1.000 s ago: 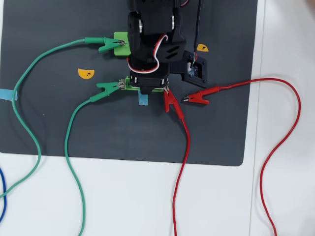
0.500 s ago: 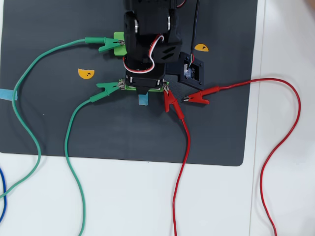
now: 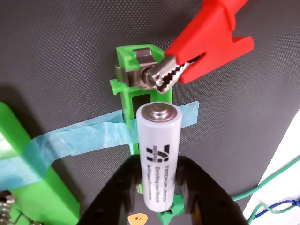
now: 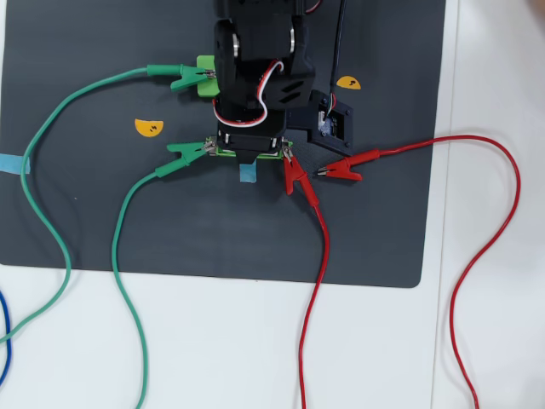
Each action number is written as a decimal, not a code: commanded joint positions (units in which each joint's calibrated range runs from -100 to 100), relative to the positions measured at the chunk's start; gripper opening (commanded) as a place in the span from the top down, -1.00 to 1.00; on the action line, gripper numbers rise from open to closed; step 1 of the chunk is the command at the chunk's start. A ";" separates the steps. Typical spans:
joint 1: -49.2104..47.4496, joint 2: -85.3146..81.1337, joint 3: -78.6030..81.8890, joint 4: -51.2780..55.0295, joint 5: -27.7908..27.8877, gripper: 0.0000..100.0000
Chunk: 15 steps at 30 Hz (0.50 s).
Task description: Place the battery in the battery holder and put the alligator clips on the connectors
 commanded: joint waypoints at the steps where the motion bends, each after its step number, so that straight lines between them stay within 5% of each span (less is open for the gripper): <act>1: 0.03 -0.12 -1.46 -0.87 0.15 0.98; 15: -1.08 -0.03 -1.81 -0.87 0.15 0.98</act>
